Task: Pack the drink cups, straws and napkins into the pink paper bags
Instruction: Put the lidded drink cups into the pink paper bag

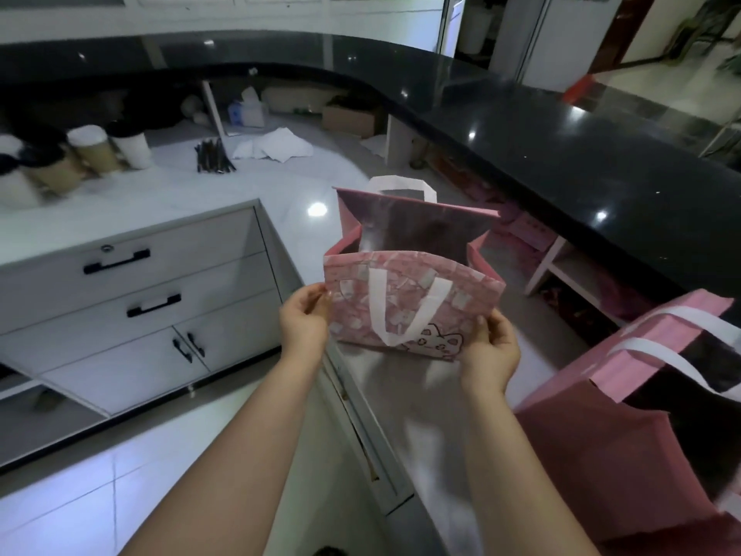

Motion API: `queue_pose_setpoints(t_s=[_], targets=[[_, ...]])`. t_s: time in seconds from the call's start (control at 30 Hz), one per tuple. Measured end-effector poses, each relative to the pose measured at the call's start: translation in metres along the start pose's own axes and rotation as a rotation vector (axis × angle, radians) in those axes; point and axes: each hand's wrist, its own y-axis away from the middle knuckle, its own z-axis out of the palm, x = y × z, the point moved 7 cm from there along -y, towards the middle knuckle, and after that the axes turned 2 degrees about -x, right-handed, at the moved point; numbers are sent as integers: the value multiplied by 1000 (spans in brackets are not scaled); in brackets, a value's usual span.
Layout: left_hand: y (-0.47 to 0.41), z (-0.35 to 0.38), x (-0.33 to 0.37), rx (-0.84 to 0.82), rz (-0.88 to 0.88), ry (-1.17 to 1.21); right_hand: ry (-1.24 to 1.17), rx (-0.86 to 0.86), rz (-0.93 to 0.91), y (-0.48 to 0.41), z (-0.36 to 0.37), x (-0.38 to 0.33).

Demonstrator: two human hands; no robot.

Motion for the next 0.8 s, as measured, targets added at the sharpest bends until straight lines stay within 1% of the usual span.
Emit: queue_pose_setpoints(t_s=[0.1, 0.23, 0.3, 0.47, 0.6, 0.7, 0.8], targets=[[-5, -20, 12, 86, 9, 50, -39, -60, 2, 5, 26, 2], [-11, -66, 28, 208, 40, 96, -70, -178, 53, 18, 72, 5], [-18, -94, 30, 269, 32, 120, -67, -238, 87, 27, 100, 9], [-42, -156, 31, 365, 8, 135, -24, -353, 165, 52, 171, 35], [-81, -220, 42, 453, 30, 170, -31, -445, 213, 83, 258, 55], [-120, -273, 60, 500, 62, 186, -50, -503, 225, 110, 333, 64], [-158, -330, 77, 579, 81, 225, -27, -580, 248, 141, 409, 78]])
